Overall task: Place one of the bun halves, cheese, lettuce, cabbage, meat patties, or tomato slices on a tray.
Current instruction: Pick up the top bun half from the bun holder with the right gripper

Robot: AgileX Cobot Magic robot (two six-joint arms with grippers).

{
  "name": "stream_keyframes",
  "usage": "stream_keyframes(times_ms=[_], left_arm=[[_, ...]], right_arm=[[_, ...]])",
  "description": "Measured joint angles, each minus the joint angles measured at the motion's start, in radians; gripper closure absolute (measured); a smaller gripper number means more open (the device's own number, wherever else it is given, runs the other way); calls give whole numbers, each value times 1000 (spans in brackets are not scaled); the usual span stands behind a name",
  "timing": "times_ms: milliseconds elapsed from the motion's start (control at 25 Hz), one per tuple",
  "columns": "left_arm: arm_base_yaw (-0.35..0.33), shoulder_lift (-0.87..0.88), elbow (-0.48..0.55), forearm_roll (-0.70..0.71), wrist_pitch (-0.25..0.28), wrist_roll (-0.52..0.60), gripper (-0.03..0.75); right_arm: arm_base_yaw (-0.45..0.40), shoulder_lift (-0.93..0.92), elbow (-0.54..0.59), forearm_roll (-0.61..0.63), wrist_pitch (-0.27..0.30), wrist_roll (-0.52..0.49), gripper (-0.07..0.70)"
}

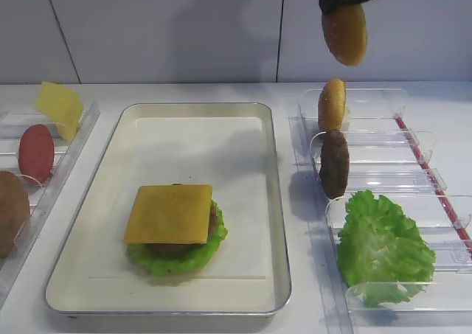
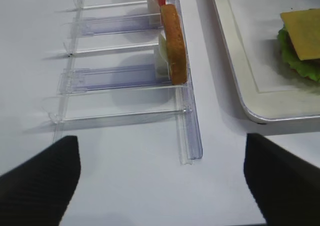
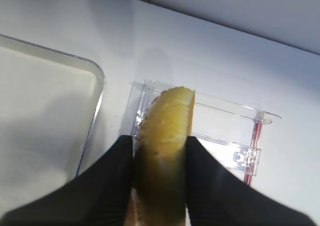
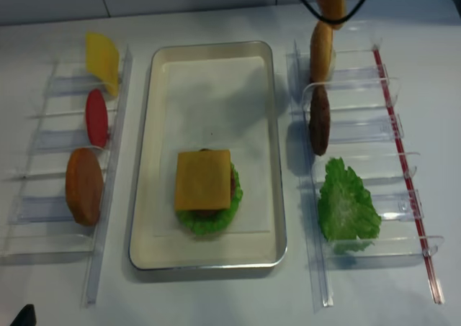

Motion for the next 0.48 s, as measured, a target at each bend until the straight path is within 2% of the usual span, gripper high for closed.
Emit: stream_keyframes(times_ms=[320,480], left_arm=[[0,0,0,0,-1,0,82],[0,0,0,0,-1,0,82]], right_arm=[[0,-149,0,170,34,-92,375],[0,-210,0,214,49,-113,375]])
